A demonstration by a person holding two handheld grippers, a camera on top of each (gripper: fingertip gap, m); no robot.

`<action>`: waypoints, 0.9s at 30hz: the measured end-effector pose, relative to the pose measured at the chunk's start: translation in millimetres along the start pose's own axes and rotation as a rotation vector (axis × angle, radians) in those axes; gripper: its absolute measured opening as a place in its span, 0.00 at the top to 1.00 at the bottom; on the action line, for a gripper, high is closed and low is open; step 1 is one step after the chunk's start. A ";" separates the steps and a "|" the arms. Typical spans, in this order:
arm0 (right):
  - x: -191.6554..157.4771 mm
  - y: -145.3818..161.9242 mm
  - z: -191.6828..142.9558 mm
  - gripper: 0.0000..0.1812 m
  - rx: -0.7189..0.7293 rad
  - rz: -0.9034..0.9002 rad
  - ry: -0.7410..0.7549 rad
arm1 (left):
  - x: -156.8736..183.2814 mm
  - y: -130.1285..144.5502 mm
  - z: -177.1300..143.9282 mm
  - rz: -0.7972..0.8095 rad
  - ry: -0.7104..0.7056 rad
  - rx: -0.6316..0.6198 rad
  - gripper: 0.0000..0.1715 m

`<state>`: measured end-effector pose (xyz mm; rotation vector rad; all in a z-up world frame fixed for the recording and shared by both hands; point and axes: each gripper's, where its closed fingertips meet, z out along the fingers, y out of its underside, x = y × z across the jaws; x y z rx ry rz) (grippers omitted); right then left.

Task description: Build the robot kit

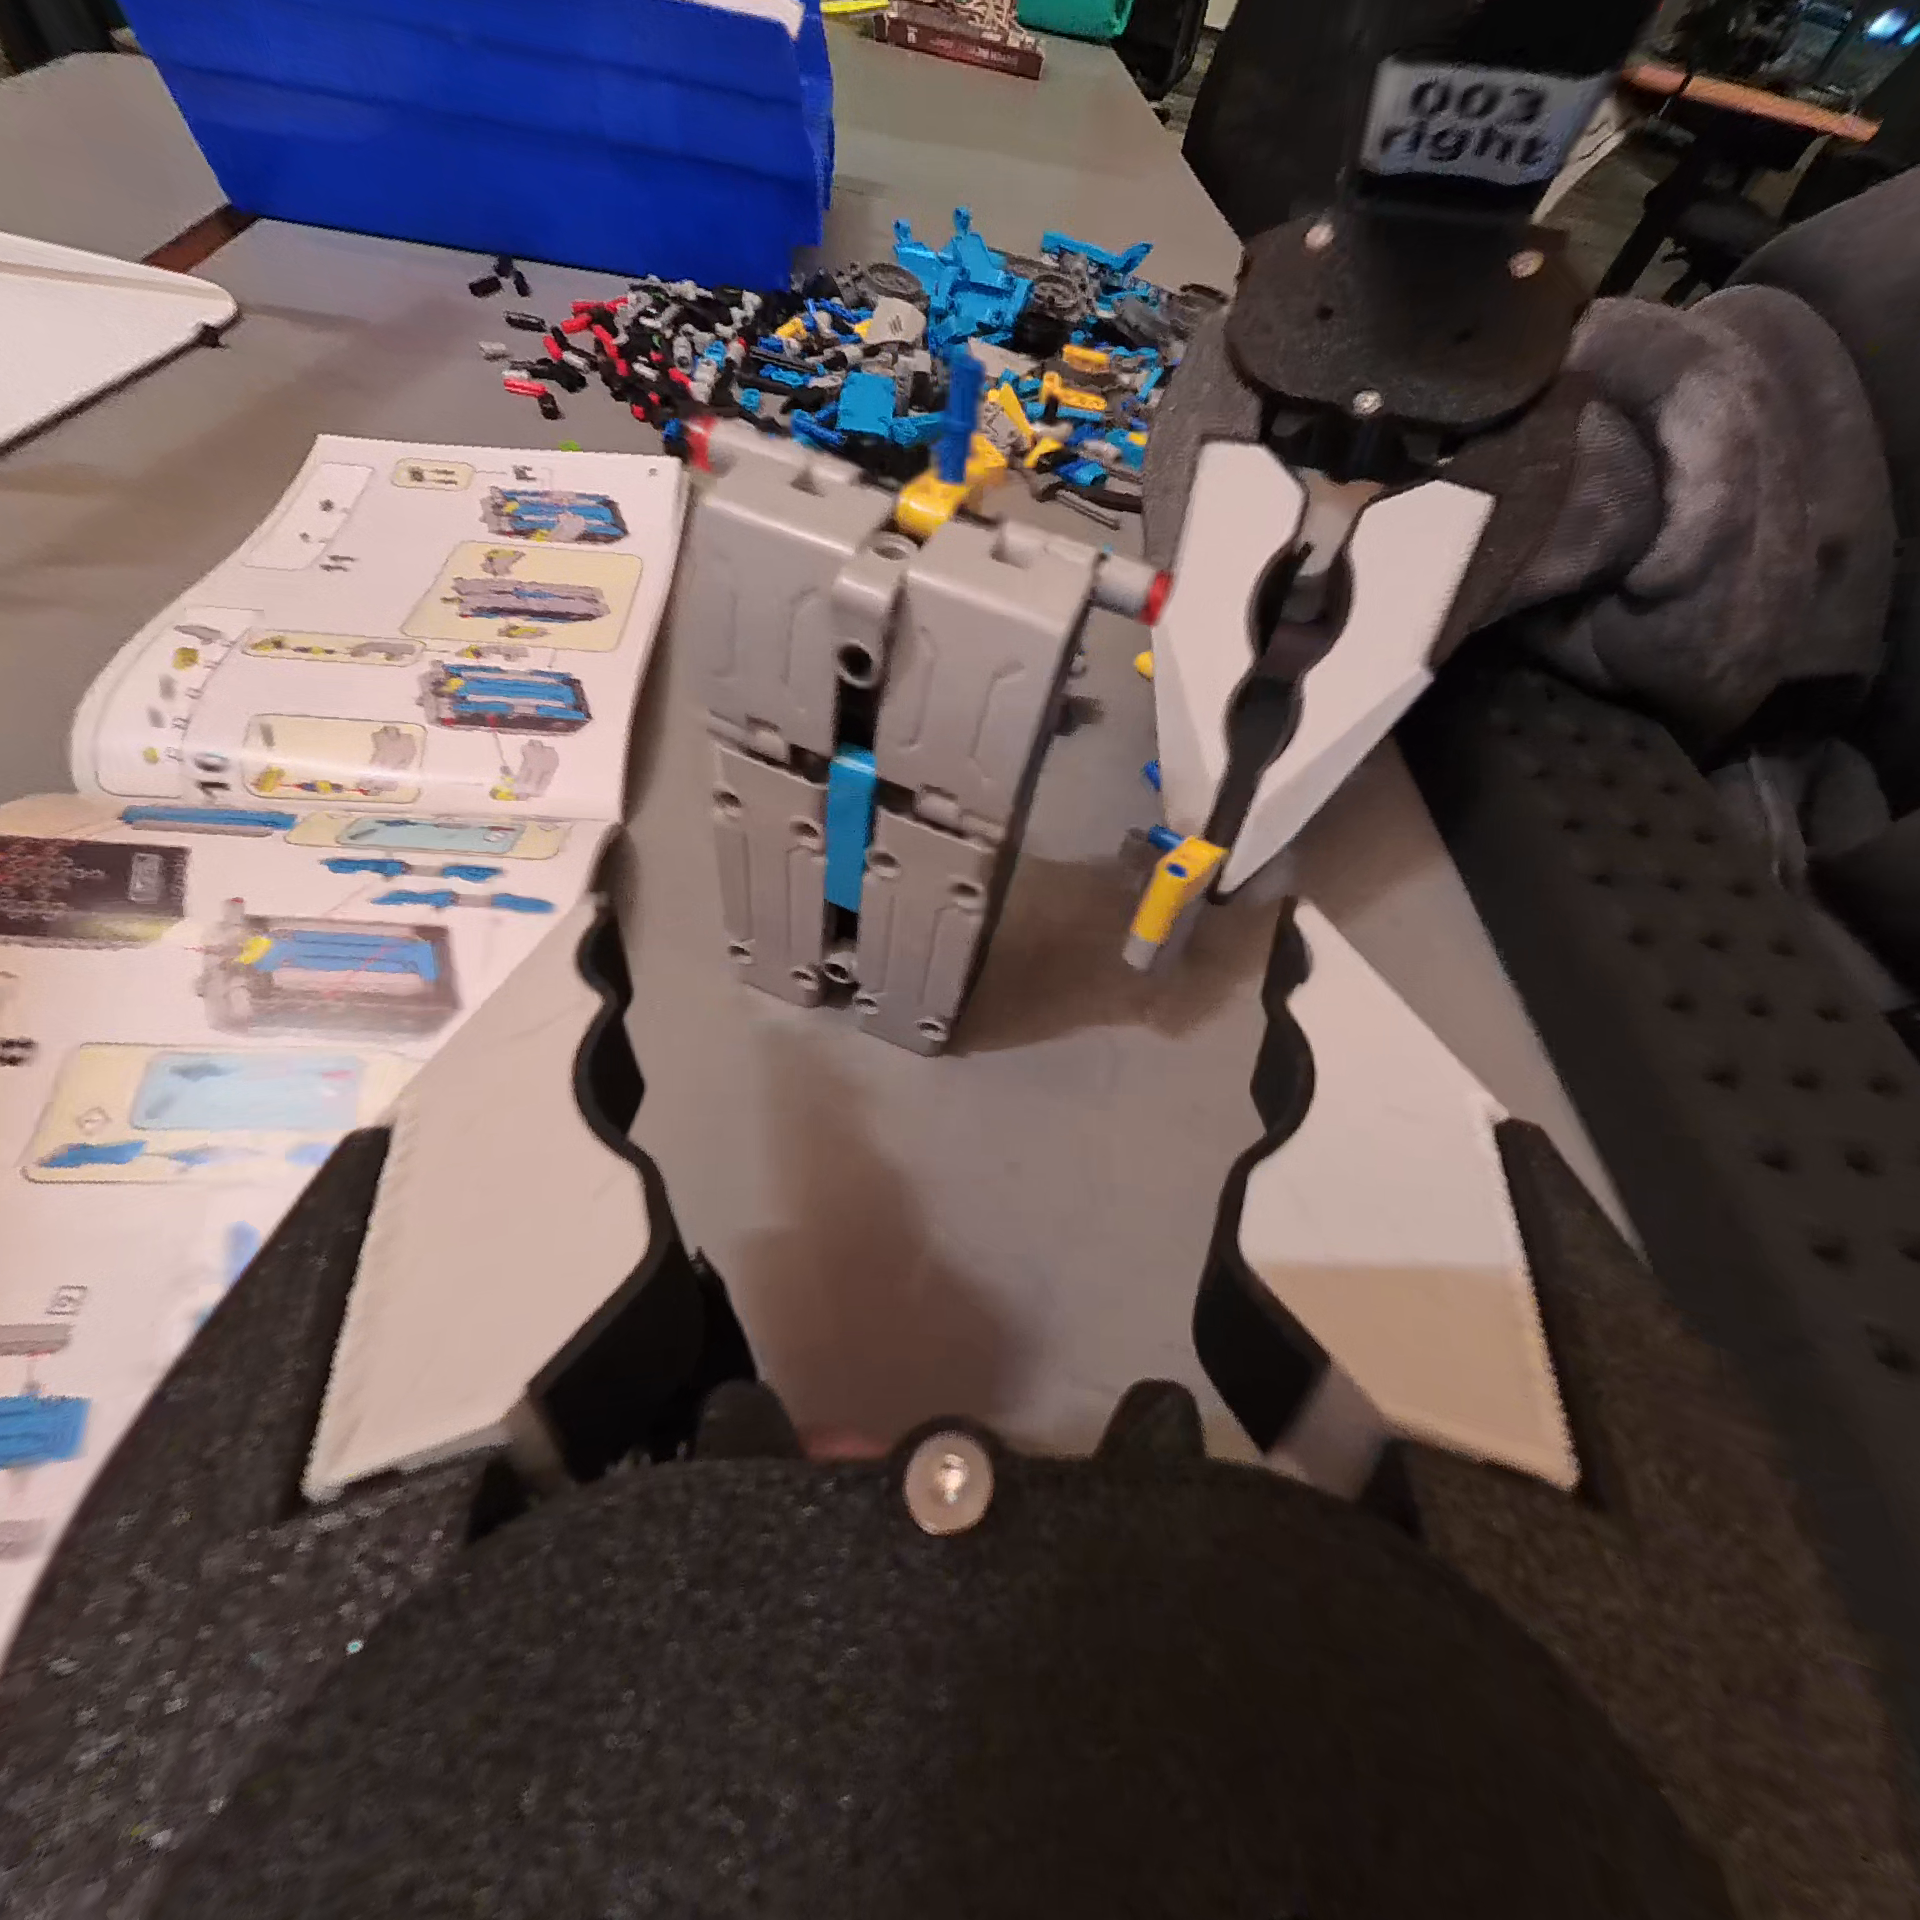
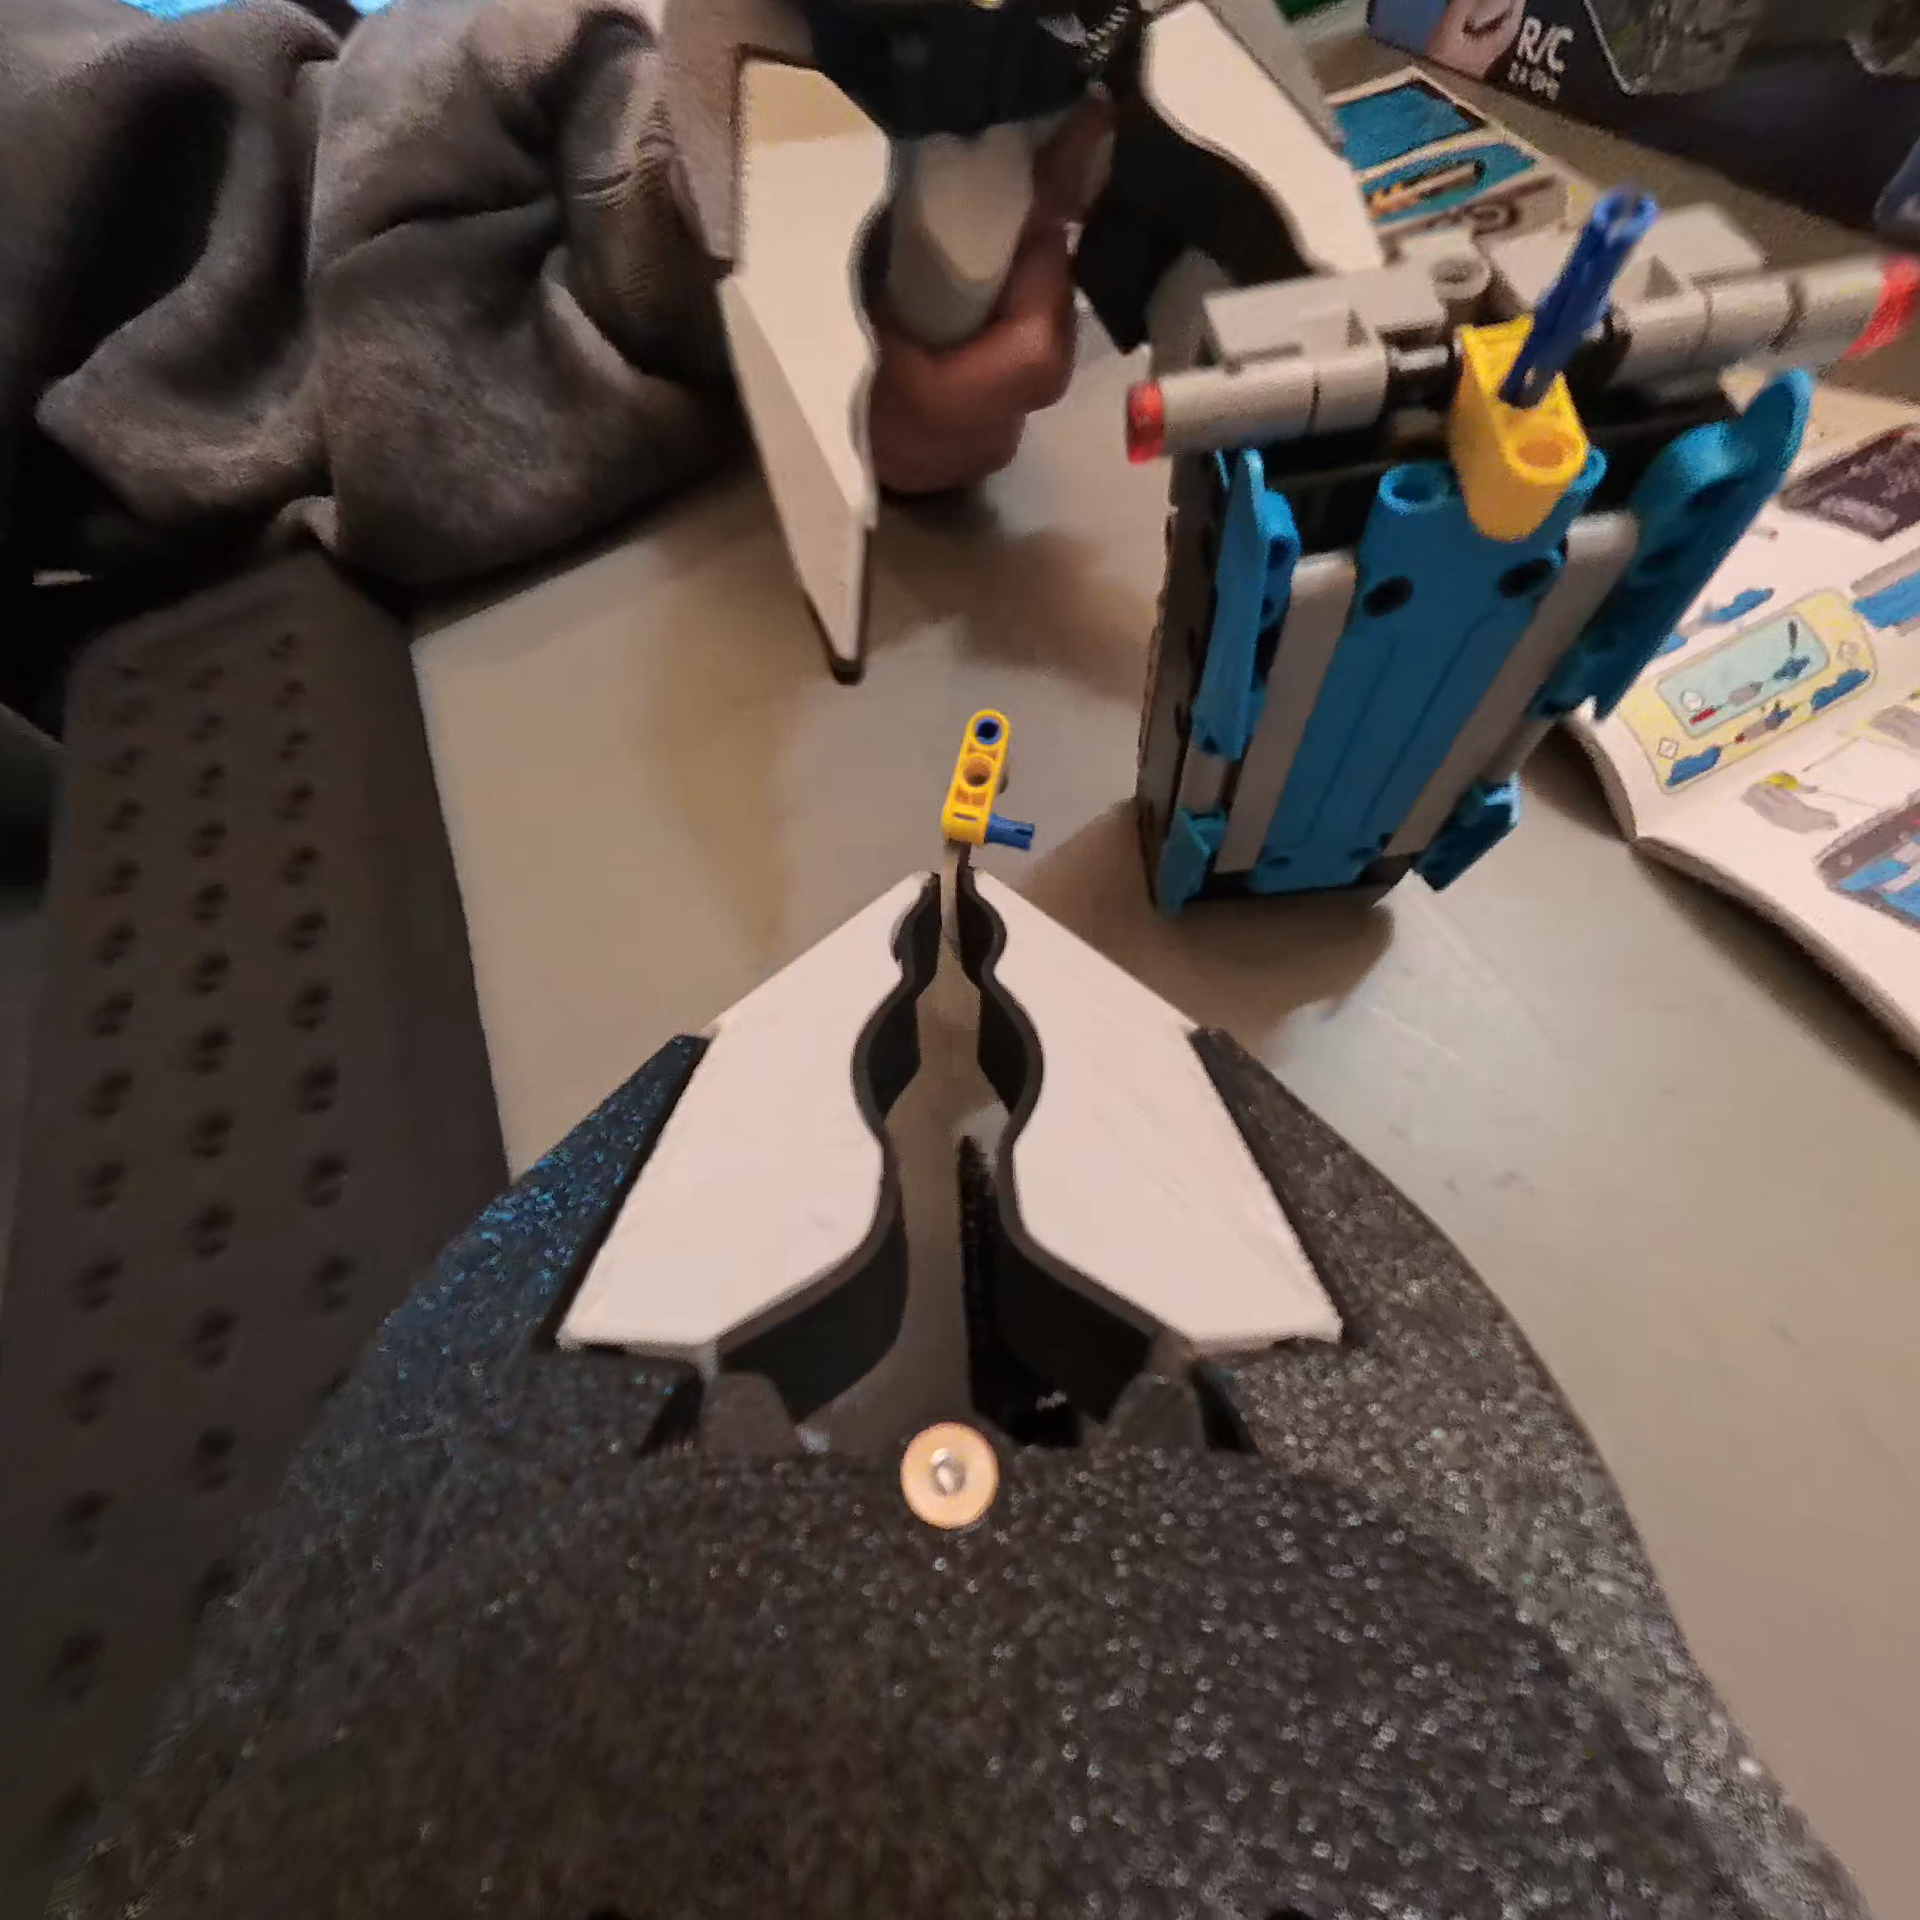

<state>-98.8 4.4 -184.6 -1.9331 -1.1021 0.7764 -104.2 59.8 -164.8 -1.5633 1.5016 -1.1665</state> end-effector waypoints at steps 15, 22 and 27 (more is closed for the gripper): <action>16.4 -22.7 -4.3 0.99 -0.019 -0.136 0.008 | 3.4 -13.3 31.8 0.108 0.235 -0.102 0.28; 20.4 -26.1 0.4 0.99 -0.011 -0.126 0.020 | 6.4 -15.6 31.2 0.102 0.246 -0.079 0.42; 24.1 -28.3 -4.1 0.99 0.007 -0.105 0.013 | 2.8 -15.5 31.8 0.113 0.224 -0.077 0.47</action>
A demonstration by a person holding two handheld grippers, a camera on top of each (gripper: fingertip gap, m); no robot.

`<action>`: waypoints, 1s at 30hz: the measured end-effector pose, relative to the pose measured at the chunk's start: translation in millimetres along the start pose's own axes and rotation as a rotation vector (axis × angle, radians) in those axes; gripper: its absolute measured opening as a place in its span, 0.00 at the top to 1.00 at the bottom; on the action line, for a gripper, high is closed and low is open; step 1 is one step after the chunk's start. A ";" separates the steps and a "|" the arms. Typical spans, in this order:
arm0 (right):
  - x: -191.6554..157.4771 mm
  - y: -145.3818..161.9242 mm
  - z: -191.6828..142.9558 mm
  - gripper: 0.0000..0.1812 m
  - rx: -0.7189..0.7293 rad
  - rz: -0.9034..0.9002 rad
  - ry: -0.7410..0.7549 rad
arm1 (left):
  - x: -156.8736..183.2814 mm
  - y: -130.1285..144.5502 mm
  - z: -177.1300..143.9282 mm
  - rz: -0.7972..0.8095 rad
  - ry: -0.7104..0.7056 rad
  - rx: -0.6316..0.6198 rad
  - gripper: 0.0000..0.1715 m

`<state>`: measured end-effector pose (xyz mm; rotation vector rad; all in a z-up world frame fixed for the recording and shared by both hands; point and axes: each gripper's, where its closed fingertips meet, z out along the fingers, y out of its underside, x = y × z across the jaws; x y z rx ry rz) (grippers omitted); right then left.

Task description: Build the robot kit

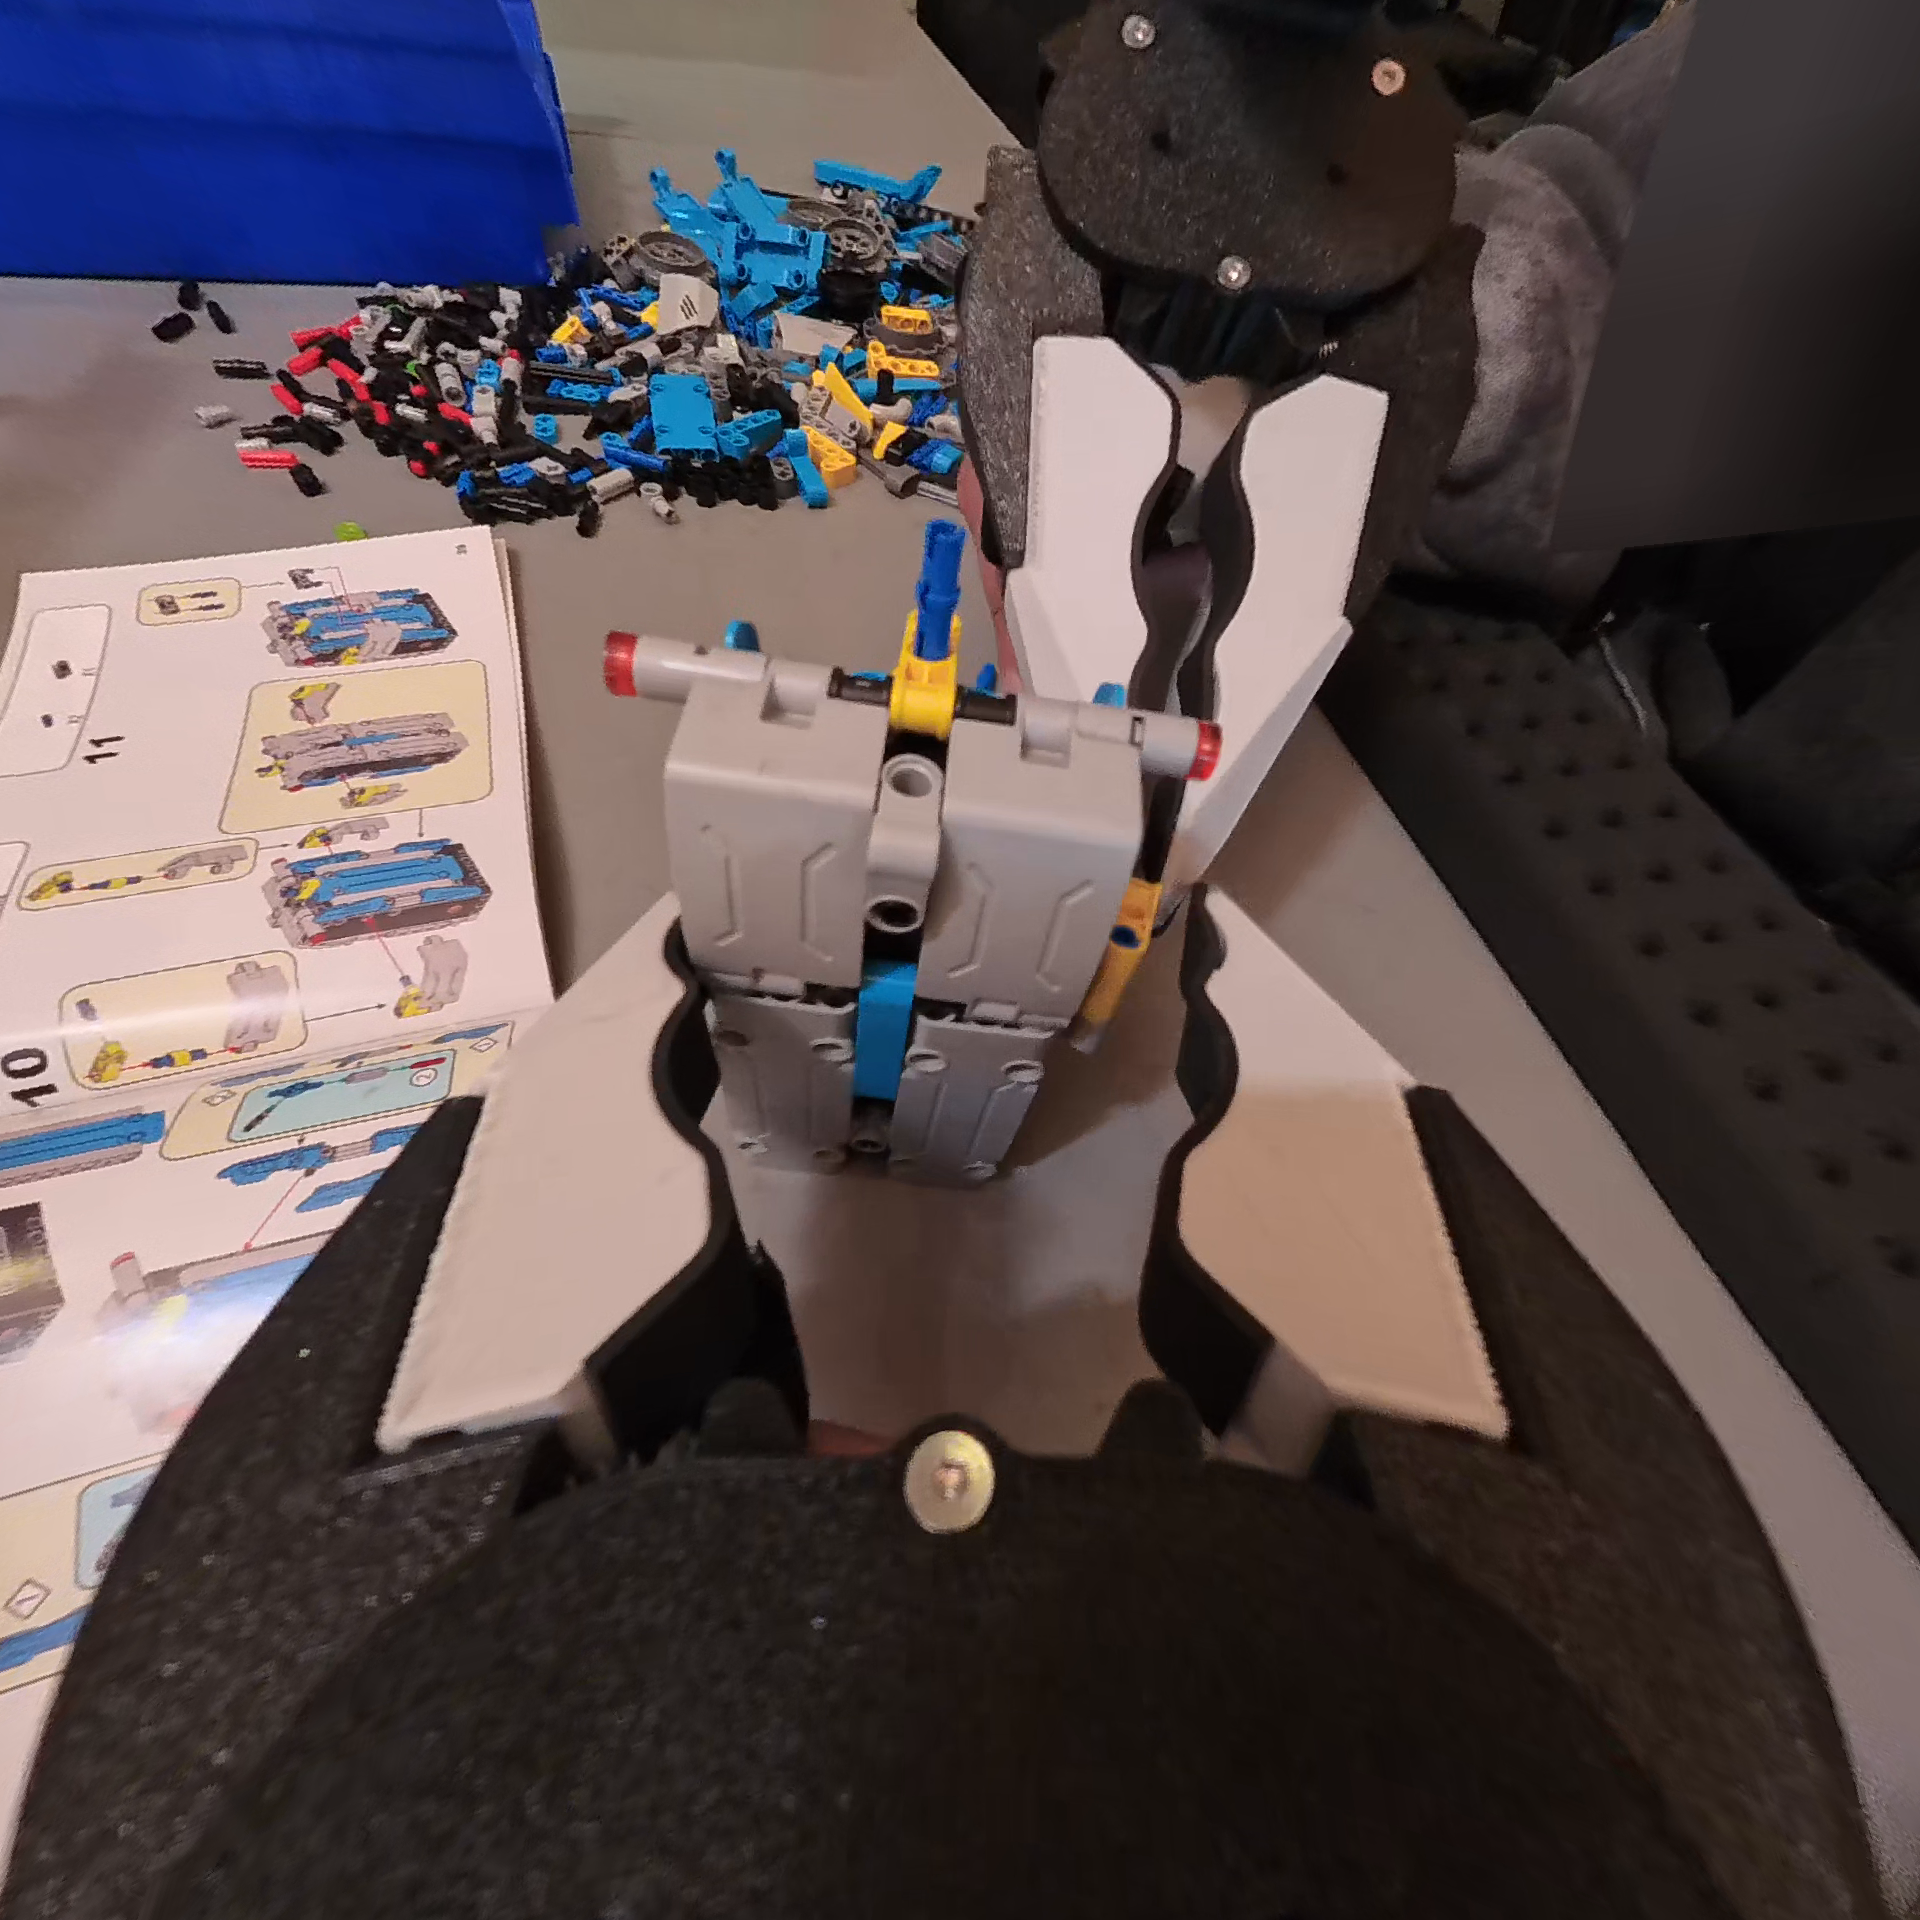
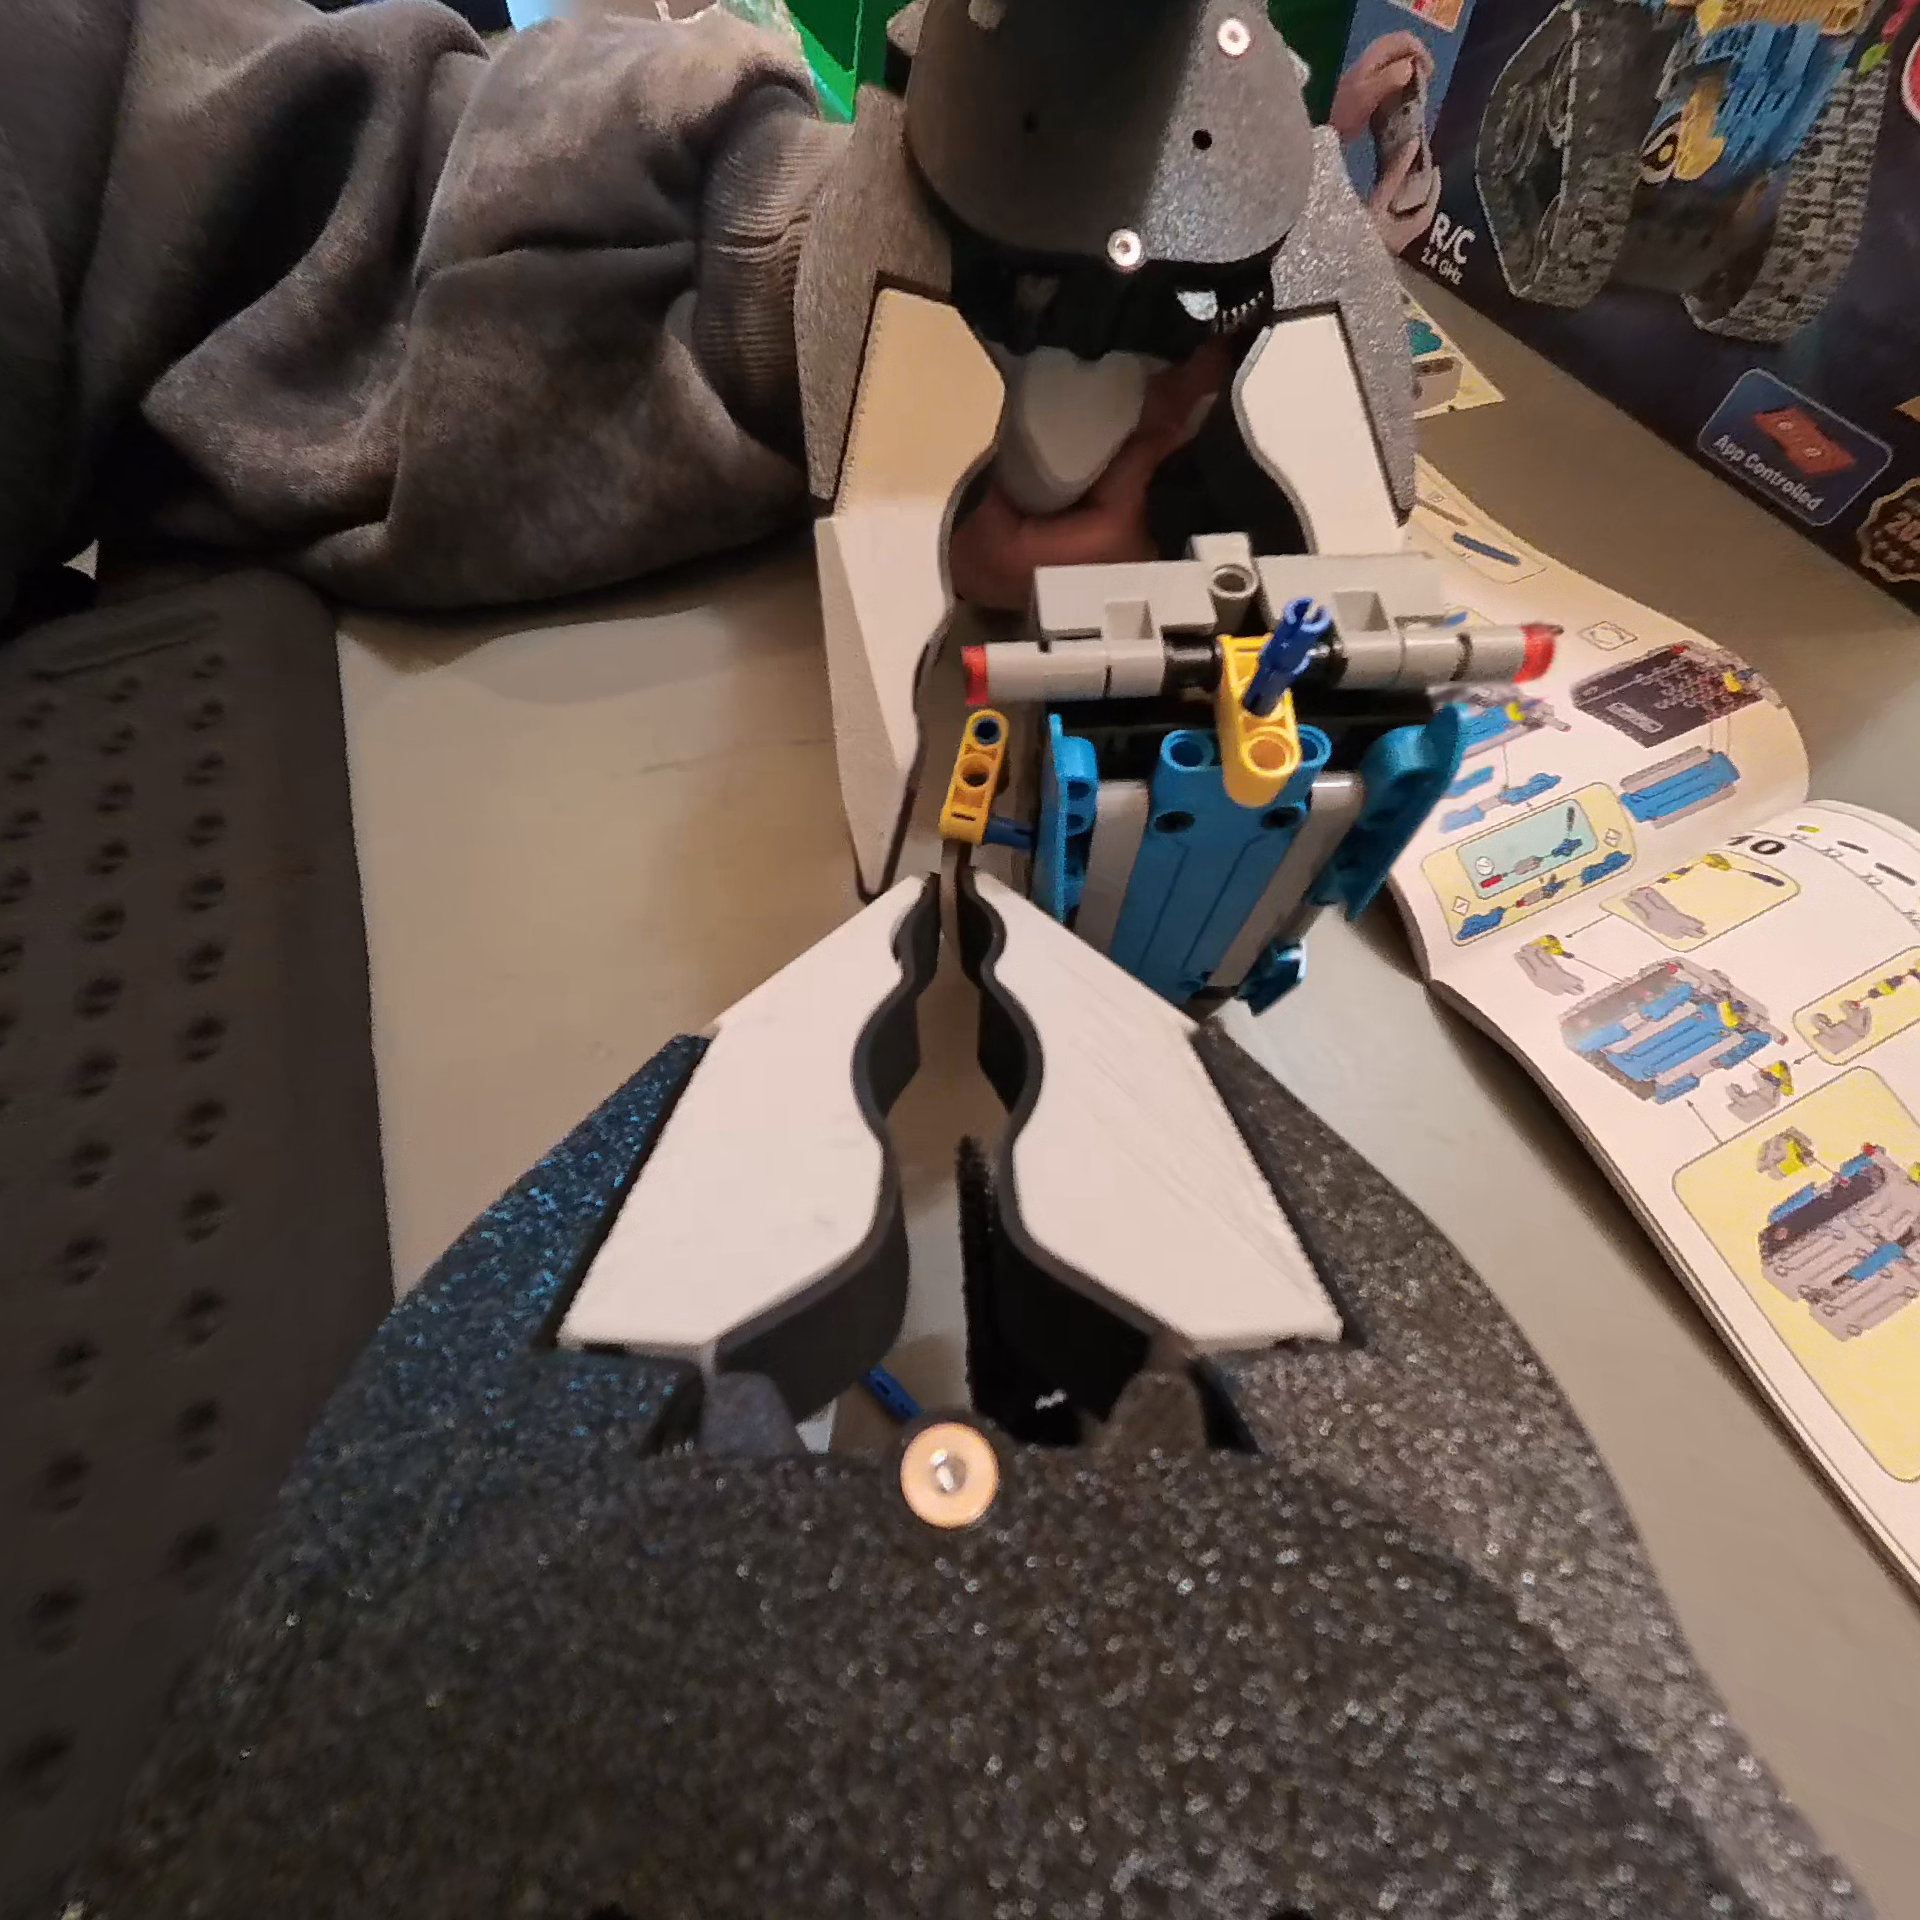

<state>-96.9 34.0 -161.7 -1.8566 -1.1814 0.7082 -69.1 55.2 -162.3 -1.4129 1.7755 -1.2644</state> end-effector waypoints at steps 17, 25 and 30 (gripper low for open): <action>2.3 2.8 -8.7 0.98 -0.012 0.027 -0.054 | -2.5 1.8 -0.5 0.012 -0.015 0.011 0.56; -7.2 -3.8 -23.3 0.87 0.056 0.012 -0.082 | -4.7 2.0 -0.7 0.019 -0.038 0.023 0.56; 20.4 -24.1 -53.1 0.80 0.239 -0.044 0.114 | -5.6 1.7 -0.3 0.017 -0.042 0.027 0.56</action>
